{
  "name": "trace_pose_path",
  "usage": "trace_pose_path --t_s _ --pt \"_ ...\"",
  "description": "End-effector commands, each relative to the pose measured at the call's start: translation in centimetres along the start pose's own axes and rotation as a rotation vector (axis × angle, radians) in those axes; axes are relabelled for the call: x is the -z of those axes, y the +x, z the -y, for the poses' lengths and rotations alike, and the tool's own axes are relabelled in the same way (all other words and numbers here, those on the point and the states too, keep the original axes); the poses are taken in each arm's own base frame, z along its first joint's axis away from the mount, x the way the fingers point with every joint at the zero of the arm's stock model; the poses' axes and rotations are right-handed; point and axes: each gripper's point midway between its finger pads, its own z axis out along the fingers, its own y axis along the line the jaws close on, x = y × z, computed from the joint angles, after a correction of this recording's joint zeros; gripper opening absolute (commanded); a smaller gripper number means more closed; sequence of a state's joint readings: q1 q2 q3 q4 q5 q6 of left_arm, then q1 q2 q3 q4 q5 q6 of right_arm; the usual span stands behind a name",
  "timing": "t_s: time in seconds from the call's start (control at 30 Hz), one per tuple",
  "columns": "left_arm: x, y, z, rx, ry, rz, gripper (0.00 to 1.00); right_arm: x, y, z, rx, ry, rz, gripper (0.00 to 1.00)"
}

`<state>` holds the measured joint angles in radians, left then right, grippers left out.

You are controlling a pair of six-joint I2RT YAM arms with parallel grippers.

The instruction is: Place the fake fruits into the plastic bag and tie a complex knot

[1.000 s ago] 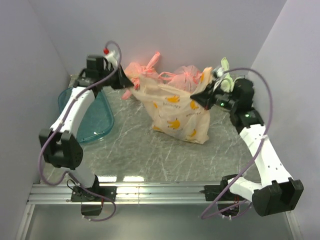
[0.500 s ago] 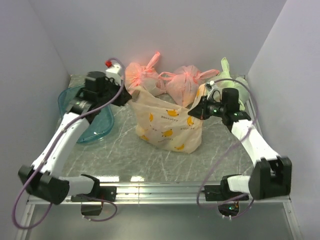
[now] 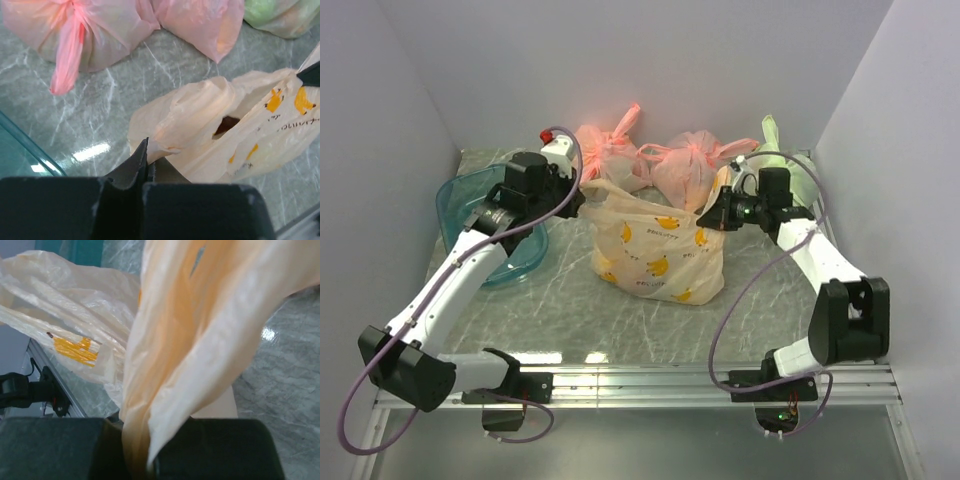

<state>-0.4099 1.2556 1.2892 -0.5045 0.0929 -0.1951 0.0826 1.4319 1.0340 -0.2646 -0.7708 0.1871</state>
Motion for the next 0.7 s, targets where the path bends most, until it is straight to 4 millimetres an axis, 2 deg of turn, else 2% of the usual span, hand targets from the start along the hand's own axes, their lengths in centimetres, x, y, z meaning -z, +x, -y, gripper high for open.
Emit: trace_pose_path --t_s 0.0,0.03,0.07,0.13,0.17,0.27,0.4,0.43,0.5,0.53,0.57,0.6,0.63,0.67 --pt "0.3 0.5 -3.5 -0.046 -0.168 0.025 0.0 -1.2 4.4 5.5 -0.095 0.161 -0.144 0.0" --pt "0.1 1.5 -4.0 -0.046 -0.189 0.003 0.0 -1.8 5.3 6.3 -0.123 0.17 -0.168 0.0" --pt "-0.4 4.0 -4.6 -0.047 -0.203 -0.05 0.0 -2.1 5.8 6.9 -0.133 0.18 -0.179 0.0" --pt "-0.8 6.6 -5.4 -0.044 -0.234 -0.103 0.0 -3.1 6.3 8.1 -0.163 0.198 -0.19 0.0" --pt "-1.2 9.4 -6.2 -0.048 -0.252 -0.161 0.0 -3.4 6.4 8.5 -0.167 0.209 -0.194 0.0" --pt "-1.5 13.2 -8.5 -0.072 -0.324 -0.232 0.0 -4.1 6.5 10.1 -0.171 0.248 -0.209 0.0" --pt "-1.9 16.1 -10.5 -0.054 -0.353 -0.323 0.0 -4.2 6.0 11.5 -0.131 0.305 -0.222 0.0" --pt "-1.9 16.2 -10.7 -0.046 -0.35 -0.335 0.0 -4.2 5.8 11.6 -0.12 0.308 -0.222 0.0" --pt "-1.7 14.7 -9.9 -0.027 -0.294 -0.318 0.0 -4.1 4.9 10.9 -0.104 0.281 -0.214 0.0" --pt "-1.6 13.6 -9.2 -0.03 -0.259 -0.292 0.0 -3.8 4.5 10.1 -0.086 0.255 -0.214 0.0" --pt "-1.5 11.3 -7.4 -0.036 -0.173 -0.24 0.0 -3.7 3.6 8.8 -0.072 0.204 -0.202 0.02" --pt "-0.9 9.5 -6.4 -0.044 -0.133 -0.193 0.0 -3.3 3.1 8.0 -0.06 0.182 -0.192 0.11" --pt "-0.7 8.3 -5.3 -0.05 -0.095 -0.166 0.0 -2.3 1.8 6.5 -0.015 0.163 -0.153 0.22" --pt "-0.2 5.9 -4.3 -0.057 -0.07 -0.116 0.0 -1.6 1.0 5.6 0.015 0.151 -0.127 0.29"
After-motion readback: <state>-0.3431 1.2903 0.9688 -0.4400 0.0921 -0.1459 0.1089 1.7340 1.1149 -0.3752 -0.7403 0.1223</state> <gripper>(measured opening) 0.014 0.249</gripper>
